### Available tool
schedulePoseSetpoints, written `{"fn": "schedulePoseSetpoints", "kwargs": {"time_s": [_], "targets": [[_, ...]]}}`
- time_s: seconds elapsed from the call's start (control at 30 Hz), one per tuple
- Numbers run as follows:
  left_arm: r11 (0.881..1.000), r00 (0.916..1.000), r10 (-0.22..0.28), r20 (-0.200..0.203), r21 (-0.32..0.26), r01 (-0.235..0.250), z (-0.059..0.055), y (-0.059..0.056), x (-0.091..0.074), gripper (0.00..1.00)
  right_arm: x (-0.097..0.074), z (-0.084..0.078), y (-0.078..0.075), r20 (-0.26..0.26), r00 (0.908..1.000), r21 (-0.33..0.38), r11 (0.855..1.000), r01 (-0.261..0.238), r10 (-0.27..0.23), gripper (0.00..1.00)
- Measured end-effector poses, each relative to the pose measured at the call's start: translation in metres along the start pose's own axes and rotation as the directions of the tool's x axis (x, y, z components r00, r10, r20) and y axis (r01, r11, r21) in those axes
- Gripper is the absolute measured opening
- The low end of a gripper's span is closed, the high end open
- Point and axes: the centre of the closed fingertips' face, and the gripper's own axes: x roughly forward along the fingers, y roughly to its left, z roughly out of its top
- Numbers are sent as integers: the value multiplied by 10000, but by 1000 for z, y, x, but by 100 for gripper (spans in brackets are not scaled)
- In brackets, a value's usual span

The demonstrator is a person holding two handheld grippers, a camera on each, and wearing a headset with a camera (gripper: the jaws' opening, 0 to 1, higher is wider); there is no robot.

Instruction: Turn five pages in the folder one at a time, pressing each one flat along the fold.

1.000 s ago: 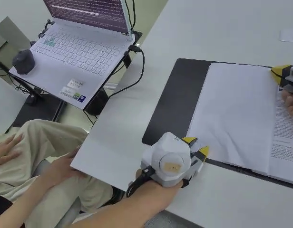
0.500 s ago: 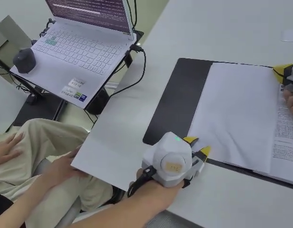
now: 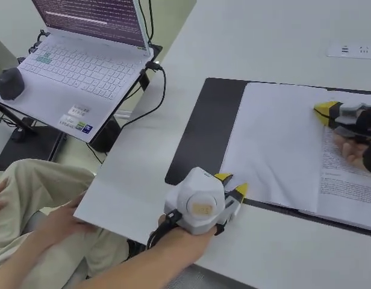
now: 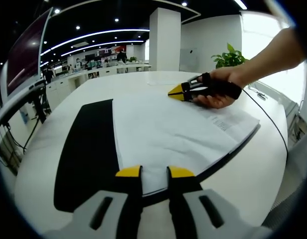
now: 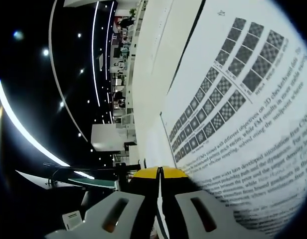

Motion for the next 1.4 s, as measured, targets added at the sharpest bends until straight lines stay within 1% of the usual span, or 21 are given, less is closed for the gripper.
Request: {"fn": "schedulePoseSetpoints", "kwargs": {"time_s": [0.03,0.17,0.27,0.3,0.33,0.37,0.5,0.6,0.7,0.77,0.8,0.9,0.97,1.0,1.07,1.13,1.27,1.3,1.33,1.37,1.4], "targets": [[10000,10000,-2,-9,8,2,0,0,0,18,-4,-5,0,-40,10000,14,10000,-27,27,0],[10000,10000,-9,-18,38,9,-1,0,0,18,-16,-28,-1,-564,9984,4,10000,-48,49,0],[10000,10000,-10,-26,40,10,-1,0,1,18,-24,-39,-3,-783,9968,137,9998,-171,182,0],[10000,10000,-11,-30,39,12,-1,0,1,18,-27,-41,-4,-793,9967,182,9997,-186,200,0],[10000,10000,-14,-38,48,14,-1,0,1,18,-29,-47,-6,-1091,9938,159,9997,-178,195,0],[10000,10000,-15,-39,51,15,-1,0,1,18,-31,-52,-7,-1241,9920,84,9998,-204,213,0],[10000,10000,-17,-38,59,17,0,0,0,18,-39,-68,-11,-1527,9879,-33,9997,-262,253,0],[10000,10000,-10,-27,54,11,0,0,0,18,-44,-77,-15,-1656,9859,-56,9997,-239,226,0],[10000,10000,-33,-40,92,33,0,0,0,18,-52,-90,-17,-1900,9816,-125,9997,-208,180,0],[9999,10000,-36,-39,93,37,0,0,-1,17,-58,-100,-20,-2168,9761,-250,9994,-225,165,0],[9999,10000,-36,-44,98,36,0,0,-1,17,-60,-102,-21,-2228,9747,-244,9995,-223,163,0],[9999,10000,-40,-47,115,41,0,0,-1,17,-70,-119,-24,-2507,9679,-331,9991,-246,156,0],[9999,10000,-53,-46,121,54,0,1,-1,17,-77,-129,-26,-2600,9655,-339,9991,-266,169,0],[9999,10000,-55,-47,114,55,0,1,-1,17,-81,-135,-28,-2740,9616,-333,9990,-283,181,0],[9999,10000,-64,-44,122,65,0,1,-1,17,-87,-143,-29,-2792,9601,-373,9989,-295,179,0],[9999,10000,-80,-49,151,81,0,1,-1,17,-92,-147,-33,-2863,9580,-346,9990,-269,158,0],[9998,10000,-90,-39,149,91,0,1,-1,17,-101,-160,-37,-2894,9572,-333,9992,-207,102,0],[9999,10000,-89,-41,143,90,0,1,-1,17,-104,-162,-37,-2869,9579,-285,9994,-203,112,0],[9999,10000,-87,-42,141,88,0,1,-1,17,-107,-167,-40,-2944,9556,-142,9998,-129,82,0],[9999,10000,-86,-45,141,86,0,0,-2,17,-109,-170,-41,-2934,9559,-124,9997,-197,151,0],[9999,9999,-84,-56,144,85,0,0,-2,17,-113,-173,-43,-2900,9569,50,9998,-178,185,0]]}}
